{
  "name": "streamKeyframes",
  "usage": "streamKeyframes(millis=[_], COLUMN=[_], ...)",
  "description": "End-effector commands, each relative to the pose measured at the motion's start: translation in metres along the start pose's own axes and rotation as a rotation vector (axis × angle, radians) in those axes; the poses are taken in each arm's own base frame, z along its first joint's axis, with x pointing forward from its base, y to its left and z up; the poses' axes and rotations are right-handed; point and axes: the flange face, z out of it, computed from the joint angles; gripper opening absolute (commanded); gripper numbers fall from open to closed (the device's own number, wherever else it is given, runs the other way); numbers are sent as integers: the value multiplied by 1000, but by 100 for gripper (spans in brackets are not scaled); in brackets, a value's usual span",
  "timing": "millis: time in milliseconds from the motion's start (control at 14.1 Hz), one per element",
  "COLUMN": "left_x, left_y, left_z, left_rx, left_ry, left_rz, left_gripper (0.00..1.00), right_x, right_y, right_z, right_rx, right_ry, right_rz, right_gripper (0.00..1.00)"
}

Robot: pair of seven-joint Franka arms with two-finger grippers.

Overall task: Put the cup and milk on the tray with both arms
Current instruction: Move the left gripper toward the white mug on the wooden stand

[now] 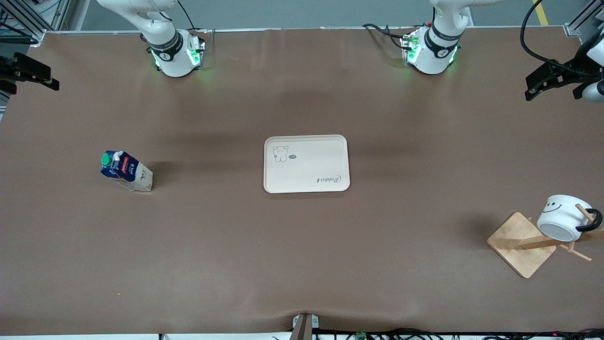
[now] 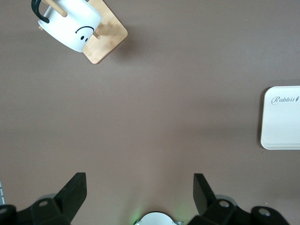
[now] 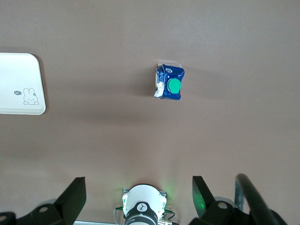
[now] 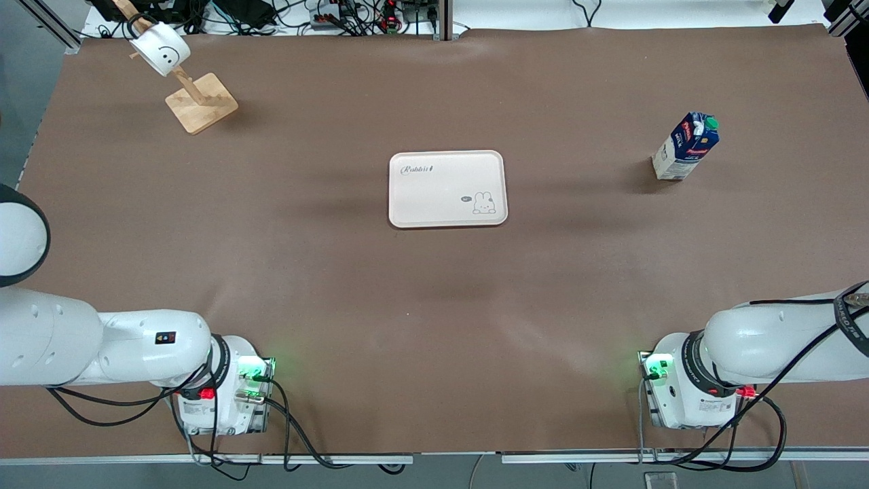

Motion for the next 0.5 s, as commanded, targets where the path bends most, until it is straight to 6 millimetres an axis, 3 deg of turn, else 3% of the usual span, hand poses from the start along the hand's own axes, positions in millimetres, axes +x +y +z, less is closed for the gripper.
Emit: streamKeyframes(millis=[0, 285, 427], left_x=[5, 14, 22], left_y=[-5, -28, -54], left_z=[-4, 9, 19], left_rx=[8, 6, 1], left_ry=[27, 87, 142], left_rz=[-15, -61, -109], left_gripper=[100, 100, 100], right_x=[-5, -6, -6], right_y=[2, 8, 8], right_z=[3, 4, 4], right_rx=[23, 27, 28], right_ry=[-19, -23, -29], right_rz=[7, 17, 17], right_gripper=[100, 100, 100])
